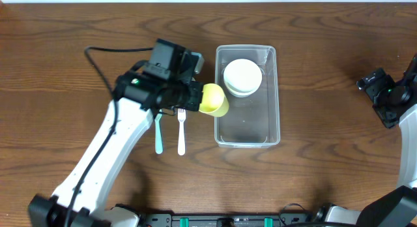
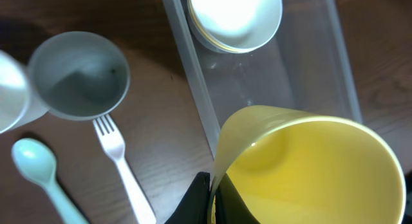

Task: Pack container
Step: 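Lift the yellow cup and carry it into the container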

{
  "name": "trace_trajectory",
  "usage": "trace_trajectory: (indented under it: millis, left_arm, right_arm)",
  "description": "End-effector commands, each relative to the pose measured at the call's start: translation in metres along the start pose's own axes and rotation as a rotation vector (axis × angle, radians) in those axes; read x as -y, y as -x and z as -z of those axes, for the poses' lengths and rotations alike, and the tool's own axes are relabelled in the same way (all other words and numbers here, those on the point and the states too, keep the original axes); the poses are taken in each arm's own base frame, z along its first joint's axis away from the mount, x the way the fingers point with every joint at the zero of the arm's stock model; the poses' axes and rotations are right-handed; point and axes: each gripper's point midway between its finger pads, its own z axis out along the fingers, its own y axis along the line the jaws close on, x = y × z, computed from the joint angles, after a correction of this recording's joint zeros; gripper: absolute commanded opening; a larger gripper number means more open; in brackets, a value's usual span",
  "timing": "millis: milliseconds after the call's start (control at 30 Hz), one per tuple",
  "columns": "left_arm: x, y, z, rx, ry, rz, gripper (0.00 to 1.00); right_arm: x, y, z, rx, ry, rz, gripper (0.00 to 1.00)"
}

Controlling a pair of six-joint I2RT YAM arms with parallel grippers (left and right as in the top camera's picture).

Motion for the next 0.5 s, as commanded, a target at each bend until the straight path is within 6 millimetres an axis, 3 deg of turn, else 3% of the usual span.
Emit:
trace_trajectory:
  millis: [0,200,367,467]
  left_arm:
    - [0.005,0.003,-0.018,-0.026,-0.012,-0.046,0.06]
    - [0.018,0.012,-0.042,-0.012,-0.034,-0.1,0.06]
    - [0.031,0.027,-0.045,0.052,-0.056,-0.165,0.06]
    - [0.024,0.034,-0.045,0.085,0.017,-0.181,0.06]
  right_arm:
    - [0.003,0.004,0.0,0.009,-0.01,-0.02,0.99]
    - [0.003,0.004,0.0,0.009,-0.011,-0.02,0.99]
    - [0.003,0.004,0.0,0.009,-0.01,-0.02,0.99]
    - [0.003,0.004,0.0,0.009,-0.011,-0.02,0.99]
